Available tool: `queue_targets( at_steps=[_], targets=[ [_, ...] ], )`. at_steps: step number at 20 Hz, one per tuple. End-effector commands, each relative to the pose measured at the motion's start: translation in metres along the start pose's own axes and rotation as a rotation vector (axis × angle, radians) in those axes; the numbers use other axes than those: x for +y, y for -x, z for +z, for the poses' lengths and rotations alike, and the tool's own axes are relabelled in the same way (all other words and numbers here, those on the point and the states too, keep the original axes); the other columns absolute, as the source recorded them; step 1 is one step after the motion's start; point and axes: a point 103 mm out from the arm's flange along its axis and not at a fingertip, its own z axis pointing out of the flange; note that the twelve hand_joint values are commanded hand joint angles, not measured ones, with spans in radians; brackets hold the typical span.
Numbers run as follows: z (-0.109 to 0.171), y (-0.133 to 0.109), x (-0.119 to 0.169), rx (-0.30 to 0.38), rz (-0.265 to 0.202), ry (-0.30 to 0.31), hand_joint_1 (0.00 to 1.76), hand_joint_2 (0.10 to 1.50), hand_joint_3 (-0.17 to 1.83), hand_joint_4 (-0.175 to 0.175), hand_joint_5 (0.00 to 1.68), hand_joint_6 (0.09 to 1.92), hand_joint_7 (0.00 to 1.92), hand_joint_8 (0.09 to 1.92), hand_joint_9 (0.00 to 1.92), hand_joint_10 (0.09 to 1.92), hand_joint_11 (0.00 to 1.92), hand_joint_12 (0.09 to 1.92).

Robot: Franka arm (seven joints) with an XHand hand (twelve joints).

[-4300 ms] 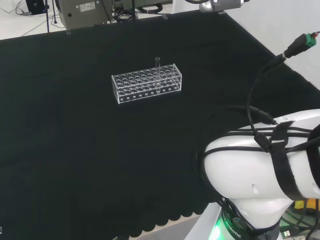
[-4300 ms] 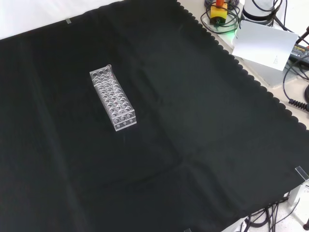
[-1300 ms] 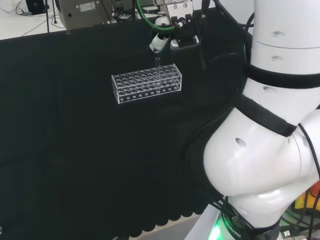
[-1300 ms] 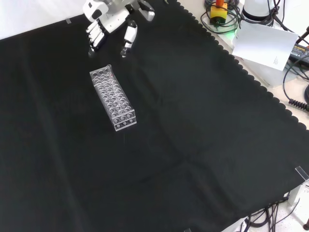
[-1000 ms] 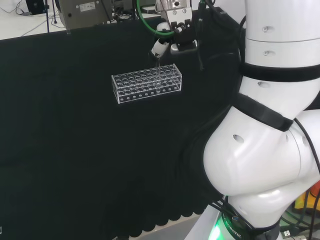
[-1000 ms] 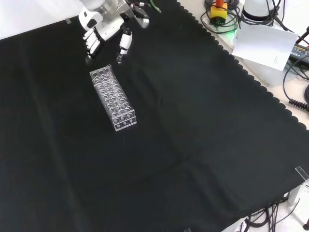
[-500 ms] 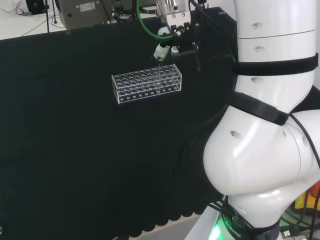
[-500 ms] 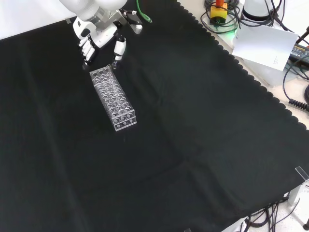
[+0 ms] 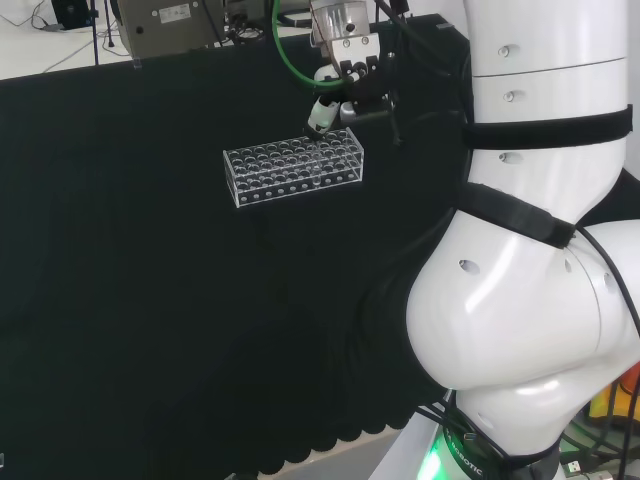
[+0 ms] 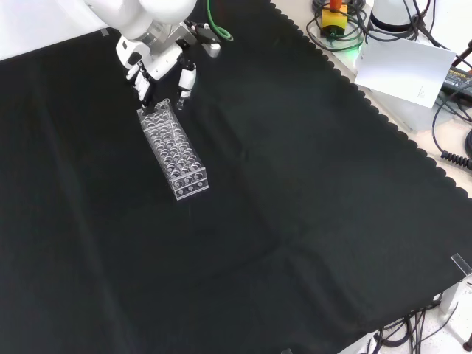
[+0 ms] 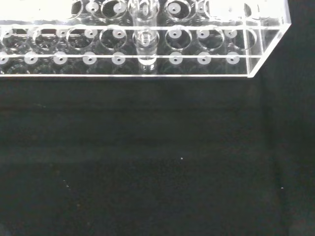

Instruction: Pick up the test tube.

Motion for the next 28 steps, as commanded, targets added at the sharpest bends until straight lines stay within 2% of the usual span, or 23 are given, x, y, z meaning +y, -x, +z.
queue_targets(
  at_steps=[1, 9, 18, 21, 22, 23, 25, 28],
  targets=[
    [0.000, -0.004, 0.000, 0.006, -0.006, 0.022, 0.81, 1.08, -0.17, -0.174, 0.45, 0.81, 0.79, 0.98, 0.54, 0.86, 0.05, 1.55],
    [-0.003, -0.008, 0.003, -0.014, -0.010, 0.063, 0.90, 1.08, -0.17, -0.175, 0.66, 0.90, 0.97, 0.95, 0.73, 0.78, 0.18, 1.50],
    [-0.005, -0.010, 0.003, -0.027, -0.016, 0.090, 0.97, 1.07, -0.17, -0.175, 0.76, 0.88, 1.04, 0.93, 0.82, 0.74, 0.25, 1.47],
    [-0.006, -0.014, 0.004, -0.051, -0.011, 0.116, 1.04, 1.08, -0.17, -0.175, 0.87, 0.82, 1.15, 0.87, 0.91, 0.69, 0.32, 1.43],
    [-0.006, -0.016, 0.003, -0.060, -0.010, 0.126, 1.09, 1.09, -0.15, -0.163, 0.94, 0.84, 1.19, 0.85, 0.94, 0.68, 0.34, 1.43],
    [-0.007, -0.018, 0.002, -0.065, -0.006, 0.137, 1.12, 1.10, -0.13, -0.165, 1.01, 0.84, 1.22, 0.83, 0.98, 0.67, 0.37, 1.42],
    [-0.009, -0.021, 0.002, -0.072, -0.002, 0.158, 1.25, 1.09, -0.16, -0.173, 1.13, 0.62, 1.29, 0.74, 1.10, 0.62, 0.48, 1.35],
    [-0.011, -0.025, 0.003, -0.063, 0.003, 0.179, 1.30, 1.07, -0.17, -0.175, 1.28, 0.31, 1.35, 0.65, 1.26, 0.53, 0.59, 1.26]
  ],
)
